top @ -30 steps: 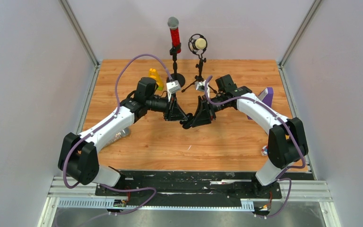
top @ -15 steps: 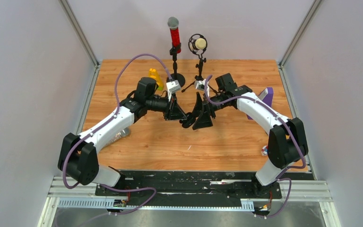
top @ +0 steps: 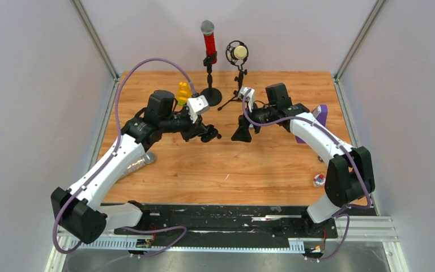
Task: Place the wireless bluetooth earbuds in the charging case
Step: Adjust the charging case, then pick up the earbud from the center of the board.
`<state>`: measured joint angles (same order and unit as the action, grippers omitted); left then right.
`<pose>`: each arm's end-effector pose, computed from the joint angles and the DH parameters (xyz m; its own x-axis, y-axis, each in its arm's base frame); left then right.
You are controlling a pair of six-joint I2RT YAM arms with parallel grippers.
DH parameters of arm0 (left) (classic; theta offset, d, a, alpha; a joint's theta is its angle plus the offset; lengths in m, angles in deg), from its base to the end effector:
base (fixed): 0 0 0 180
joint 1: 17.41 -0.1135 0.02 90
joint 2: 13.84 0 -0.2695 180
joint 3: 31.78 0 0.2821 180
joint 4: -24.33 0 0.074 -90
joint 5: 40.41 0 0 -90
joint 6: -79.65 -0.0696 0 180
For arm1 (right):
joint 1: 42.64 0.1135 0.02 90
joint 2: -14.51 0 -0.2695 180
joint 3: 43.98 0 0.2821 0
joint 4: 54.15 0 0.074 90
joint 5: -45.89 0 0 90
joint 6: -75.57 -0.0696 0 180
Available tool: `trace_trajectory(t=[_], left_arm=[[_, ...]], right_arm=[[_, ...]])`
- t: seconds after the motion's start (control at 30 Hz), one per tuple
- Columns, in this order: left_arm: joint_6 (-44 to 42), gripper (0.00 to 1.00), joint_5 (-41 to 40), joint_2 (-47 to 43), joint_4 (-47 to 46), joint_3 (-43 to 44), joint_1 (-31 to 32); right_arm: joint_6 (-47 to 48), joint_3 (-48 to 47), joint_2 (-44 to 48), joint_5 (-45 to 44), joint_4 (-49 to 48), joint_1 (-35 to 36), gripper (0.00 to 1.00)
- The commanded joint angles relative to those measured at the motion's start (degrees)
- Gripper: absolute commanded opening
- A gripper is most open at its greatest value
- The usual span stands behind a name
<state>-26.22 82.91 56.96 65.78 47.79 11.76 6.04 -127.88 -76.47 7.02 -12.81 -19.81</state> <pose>0.2620 -0.1900 0.3397 -0.2317 0.3910 -0.8907 0.9090 0.4131 -0.0551 0.3317 0.1984 0.2602 -0.3942 -0.4041 -0.8254 -0.9154 0.2525 0.3135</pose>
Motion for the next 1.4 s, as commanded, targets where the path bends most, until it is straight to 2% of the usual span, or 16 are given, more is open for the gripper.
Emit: trace_trajectory(t=[0.0,0.13,0.27,0.53,0.67,0.87,1.37], left_arm=[[-6.3,0.17,-8.3,-3.5,4.1,-1.9,0.1],[-7.4,0.16,-12.4,-6.9,2.1,-8.0,0.1],[-8.3,0.16,-15.7,-9.7,1.2,-11.0,0.1],[-8.6,0.17,-18.0,-15.7,-0.7,-15.7,-0.2],[-8.6,0.18,-17.8,-16.2,-0.8,-16.4,-0.4],[-8.1,0.19,-16.9,-16.3,-0.9,-16.3,-0.7],[-7.4,0.20,-13.8,-17.6,-1.7,-17.7,-2.2]], right_arm=[[-6.4,-0.8,-1.4,-11.8,-8.7,-0.1,1.00],[-12.6,-5.3,-7.6,-13.7,-8.7,-0.1,0.96],[-16.5,-10.8,-14.6,-13.1,-7.3,0.4,0.86],[-17.1,-17.0,-22.6,-17.3,-5.8,3.6,0.67],[-17.1,-19.2,-26.2,-18.7,-4.7,5.3,0.63],[-19.0,-21.2,-30.4,-18.7,-3.7,6.6,0.49],[-19.8,-22.4,-33.9,-20.7,-1.0,7.2,0.38]])
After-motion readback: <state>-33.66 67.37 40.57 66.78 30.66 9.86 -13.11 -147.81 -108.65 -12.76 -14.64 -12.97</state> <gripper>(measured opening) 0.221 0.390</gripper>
